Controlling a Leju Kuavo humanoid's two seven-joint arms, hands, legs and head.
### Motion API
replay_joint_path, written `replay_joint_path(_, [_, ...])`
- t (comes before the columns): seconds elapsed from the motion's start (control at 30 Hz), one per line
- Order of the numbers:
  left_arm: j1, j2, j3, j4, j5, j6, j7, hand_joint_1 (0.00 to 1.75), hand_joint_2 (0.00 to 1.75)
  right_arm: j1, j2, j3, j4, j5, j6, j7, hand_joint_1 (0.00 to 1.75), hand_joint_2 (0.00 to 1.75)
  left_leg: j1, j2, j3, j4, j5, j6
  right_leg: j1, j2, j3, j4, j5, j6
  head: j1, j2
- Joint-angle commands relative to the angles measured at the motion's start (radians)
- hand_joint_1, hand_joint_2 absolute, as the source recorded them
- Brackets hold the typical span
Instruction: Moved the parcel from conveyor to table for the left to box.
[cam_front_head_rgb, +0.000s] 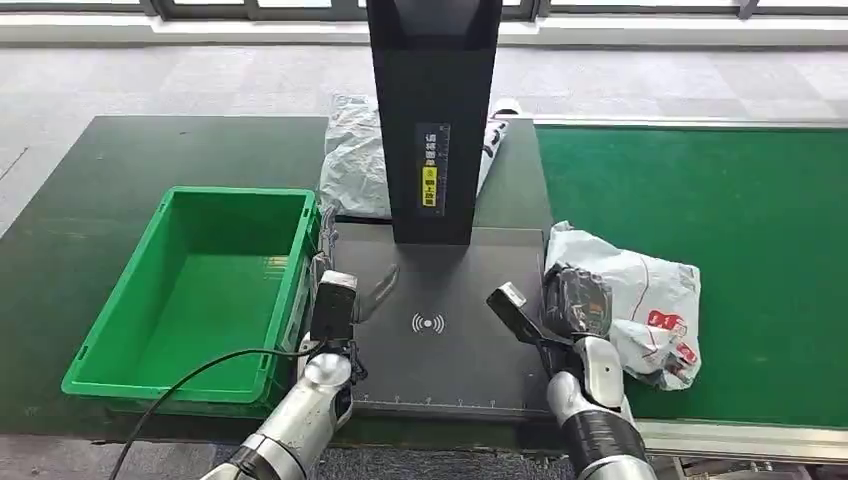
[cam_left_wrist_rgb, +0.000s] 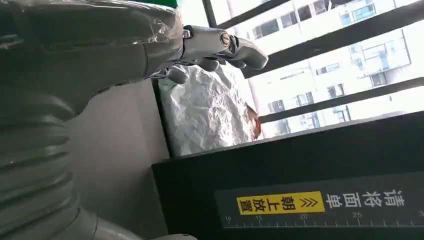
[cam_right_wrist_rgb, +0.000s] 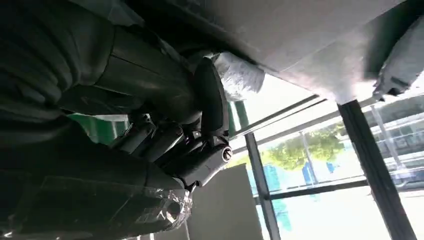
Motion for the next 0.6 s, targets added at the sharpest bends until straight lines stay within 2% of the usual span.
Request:
replay_joint_path(0.03, [-0.039, 0.033, 0.033, 0.013, 0.006, -0.035, 0.002, 0.00, 1.75, -0.048, 0.005, 0.477, -0.069, -0.204, 0.105, 0.026, 1.75, 1.75, 0.001, 0.006, 0.000, 0.000, 0.000, 0.000, 0.001, 0.005, -0.003, 0.001, 0.001, -0.001, 0.000, 0.000])
replay_joint_path(0.13, [-0.050, 0.037, 0.015, 0.004, -0.011, -0.026, 0.002, 0.00, 1.75, -0.043, -0.012, 0.553, -0.086, -0.268, 0.133, 0.010, 1.75, 1.75, 0.001, 0.007, 0.000, 0.000, 0.000, 0.000, 0.002, 0.005, -0.003, 0.000, 0.002, -0.002, 0.000, 0.000])
replay_joint_path(0.17, [-0.042, 0.049, 0.004, -0.028, -0.027, 0.004, 0.002, 0.00, 1.75, -0.029, -0.021, 0.596, -0.119, -0.313, 0.134, -0.045, 1.75, 1.75, 0.001, 0.005, 0.000, 0.000, 0.000, 0.000, 0.002, 0.004, -0.003, 0.001, 0.002, -0.002, 0.000, 0.000])
replay_joint_path(0.27, [-0.033, 0.072, 0.006, -0.056, -0.024, -0.008, 0.002, 0.00, 1.75, -0.006, -0.031, 0.648, -0.180, -0.334, 0.135, -0.035, 1.75, 1.75, 0.001, 0.006, 0.001, -0.001, 0.001, 0.000, 0.002, 0.005, -0.002, 0.000, 0.002, -0.002, 0.000, 0.000])
replay_joint_path(0.37, [-0.034, 0.072, 0.005, -0.058, -0.033, -0.007, 0.002, 0.00, 1.75, -0.001, -0.040, 0.662, -0.221, -0.348, 0.130, -0.031, 1.75, 1.75, 0.000, 0.010, 0.001, -0.001, 0.000, 0.000, 0.001, 0.008, -0.003, 0.000, 0.002, -0.003, 0.000, 0.000])
replay_joint_path(0.47, [-0.038, 0.070, 0.004, -0.057, -0.035, -0.006, 0.002, 0.00, 1.75, 0.001, -0.043, 0.671, -0.238, -0.349, 0.140, -0.030, 1.75, 1.75, 0.001, 0.006, 0.001, -0.001, 0.001, 0.000, 0.002, 0.004, -0.002, 0.000, 0.002, -0.003, 0.000, 0.000])
replay_joint_path(0.6, [-0.044, 0.069, 0.004, -0.054, -0.040, -0.005, 0.002, 0.00, 1.75, 0.011, -0.048, 0.686, -0.253, -0.351, 0.167, -0.028, 1.75, 1.75, 0.001, 0.008, 0.001, -0.001, 0.001, 0.000, 0.002, 0.006, -0.002, -0.001, 0.003, -0.003, 0.000, 0.000])
